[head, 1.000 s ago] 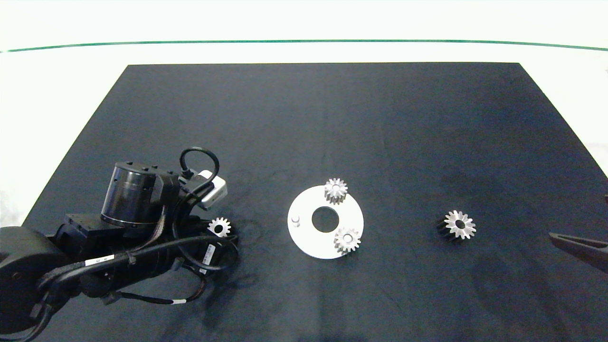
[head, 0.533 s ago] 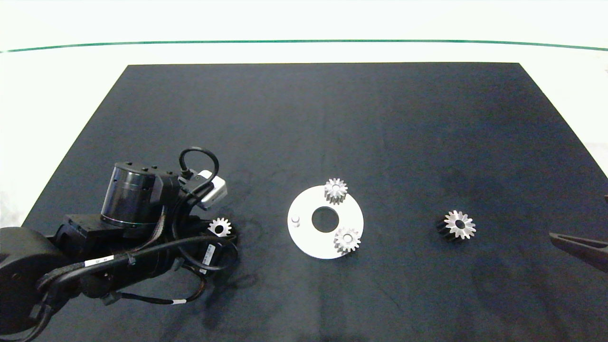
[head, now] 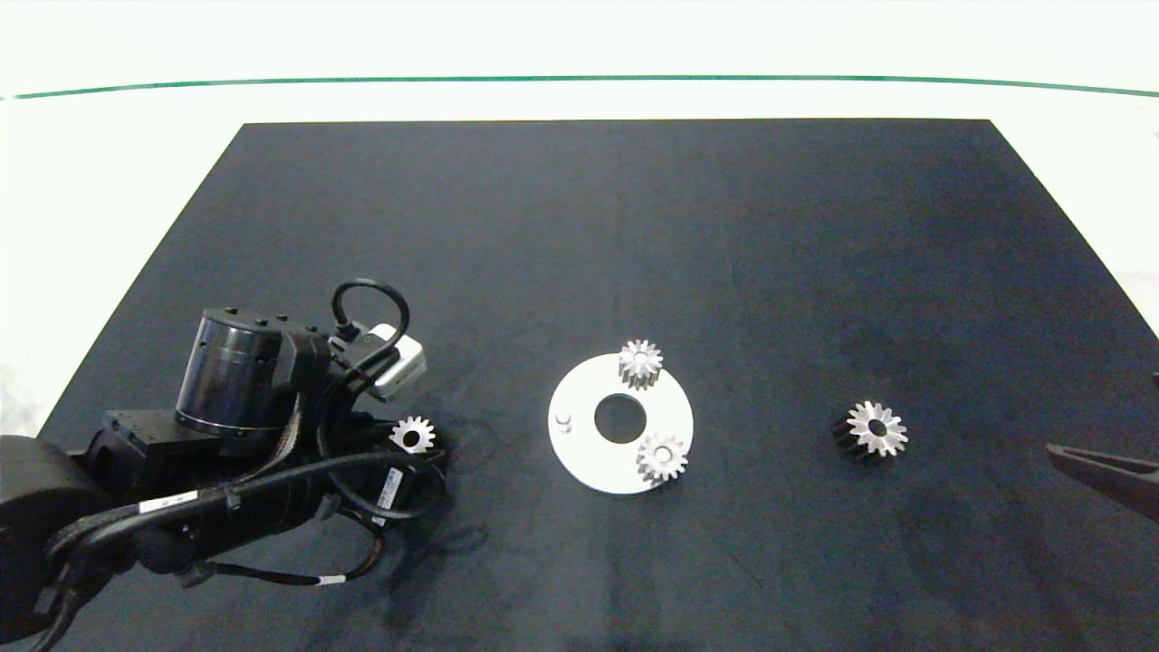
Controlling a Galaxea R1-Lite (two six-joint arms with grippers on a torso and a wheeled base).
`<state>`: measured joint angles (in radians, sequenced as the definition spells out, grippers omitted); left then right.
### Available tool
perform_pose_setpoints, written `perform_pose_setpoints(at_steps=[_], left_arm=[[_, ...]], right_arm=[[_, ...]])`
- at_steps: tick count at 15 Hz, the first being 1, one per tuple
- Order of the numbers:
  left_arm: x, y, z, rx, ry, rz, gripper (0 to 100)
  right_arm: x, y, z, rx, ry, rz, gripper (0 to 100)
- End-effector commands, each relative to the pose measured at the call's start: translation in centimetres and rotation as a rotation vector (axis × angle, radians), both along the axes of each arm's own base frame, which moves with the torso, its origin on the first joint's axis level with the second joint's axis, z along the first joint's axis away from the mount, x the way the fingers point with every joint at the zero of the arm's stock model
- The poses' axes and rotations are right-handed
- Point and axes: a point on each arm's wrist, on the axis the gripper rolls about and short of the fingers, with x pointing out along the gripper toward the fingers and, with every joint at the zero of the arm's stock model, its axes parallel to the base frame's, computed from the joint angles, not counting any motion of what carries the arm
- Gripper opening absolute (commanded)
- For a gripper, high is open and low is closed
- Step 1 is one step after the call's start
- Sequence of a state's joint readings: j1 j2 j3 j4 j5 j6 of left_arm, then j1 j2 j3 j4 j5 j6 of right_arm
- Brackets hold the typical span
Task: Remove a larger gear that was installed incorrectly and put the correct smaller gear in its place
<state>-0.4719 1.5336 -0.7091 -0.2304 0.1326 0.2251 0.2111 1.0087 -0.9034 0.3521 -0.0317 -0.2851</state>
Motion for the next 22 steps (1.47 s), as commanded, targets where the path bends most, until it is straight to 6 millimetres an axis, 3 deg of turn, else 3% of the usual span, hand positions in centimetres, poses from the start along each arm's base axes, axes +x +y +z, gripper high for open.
perform_pose_setpoints(at_steps=[1,4,9,13,17,22], left_arm=[[-1.3,0.3,1.1,-0.007,-0.017,-0.012,25],[-3.2,-0.2,1.9,0.003,-0.008,-0.076,25],[-3.9,-3.9,2.9,0.020,-0.054,-0.183,25],[-3.5,-6.7,3.3,0.028,-0.062,-0.238,25],[-1.5,-9.1,3.0,0.044,-0.035,-0.246,25],[-0.2,-10.0,3.3,0.042,-0.052,-0.227,25]], right_arm=[[0.0,0.0,-0.1,-0.002,0.004,0.002,100],[0.0,0.0,-0.1,-0.002,0.004,0.002,100],[-0.9,-0.3,0.3,0.000,-0.028,-0.020,100],[-1.7,-0.7,0.1,0.000,-0.019,-0.037,100],[-2.1,-0.8,0.2,0.003,-0.031,-0.043,100],[-2.0,-0.9,0.1,0.005,-0.027,-0.050,100]])
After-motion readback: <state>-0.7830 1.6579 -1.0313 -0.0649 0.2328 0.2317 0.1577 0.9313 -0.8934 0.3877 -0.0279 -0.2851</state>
